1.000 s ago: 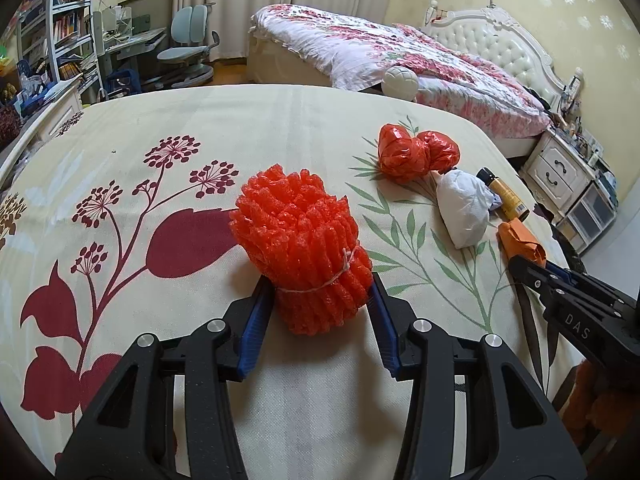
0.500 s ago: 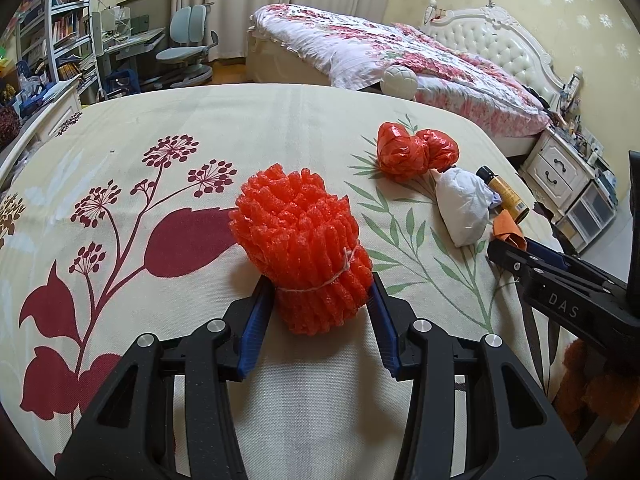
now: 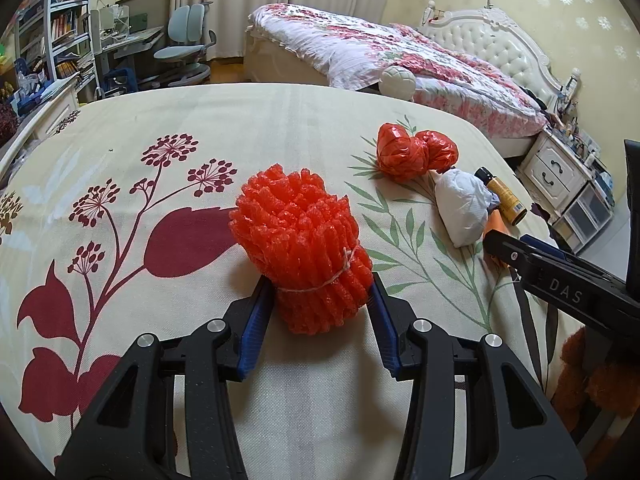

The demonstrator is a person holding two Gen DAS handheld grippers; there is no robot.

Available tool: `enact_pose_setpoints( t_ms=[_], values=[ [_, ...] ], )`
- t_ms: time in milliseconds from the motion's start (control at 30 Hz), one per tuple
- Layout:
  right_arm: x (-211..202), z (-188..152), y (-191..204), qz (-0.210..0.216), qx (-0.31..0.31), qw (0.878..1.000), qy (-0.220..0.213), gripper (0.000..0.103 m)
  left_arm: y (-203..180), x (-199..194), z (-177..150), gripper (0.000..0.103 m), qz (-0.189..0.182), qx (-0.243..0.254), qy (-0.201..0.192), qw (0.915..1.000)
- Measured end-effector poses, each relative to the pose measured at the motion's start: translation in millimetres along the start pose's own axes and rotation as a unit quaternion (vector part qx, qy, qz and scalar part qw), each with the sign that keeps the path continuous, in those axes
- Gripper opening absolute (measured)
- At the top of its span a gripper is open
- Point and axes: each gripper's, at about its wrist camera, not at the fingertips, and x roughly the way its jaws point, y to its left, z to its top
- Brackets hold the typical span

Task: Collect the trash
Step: 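Grasp the orange cloth with the right tool while the left tool holds the net bag, then carry the orange net bag and orange cloth in both tools over the bin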

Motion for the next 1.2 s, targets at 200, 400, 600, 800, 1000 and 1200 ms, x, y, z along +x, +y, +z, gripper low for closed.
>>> enact_pose_setpoints(
  t_ms=[200, 400, 600, 800, 1000, 1200],
  values=[
    [1, -2, 9, -0.002, -0.010, 1.000, 0.000, 0.039, -2, -1, 1, 0.045, -0.002, -0.001, -0.001, 1.0000],
    [-7, -9, 9, -0.008, -0.018, 1.000, -0.009, 0.037, -1, -2, 1, 0.045, -0.004, -0.001, -0.003, 1.0000],
    [-17, -13, 2, -0.011, -0.016, 1.000, -0.017, 0.037, -1, -6, -1, 0.044, -0.005, -0.001, -0.007, 1.0000],
    [-30, -16, -9, -0.016, -0.014, 0.999, -0.028, 0.037, -6, -13, -2, 0.044, -0.008, 0.000, -0.015, 0.9999],
    [-49, -18, -28, -0.028, -0.008, 0.999, -0.046, 0.037, -25, -24, -1, 0.044, -0.022, 0.014, -0.028, 0.9993],
    [-71, -17, -60, -0.053, 0.008, 0.996, -0.066, 0.037, -58, -28, 2, 0.044, -0.047, 0.039, -0.036, 0.9975]
  ],
)
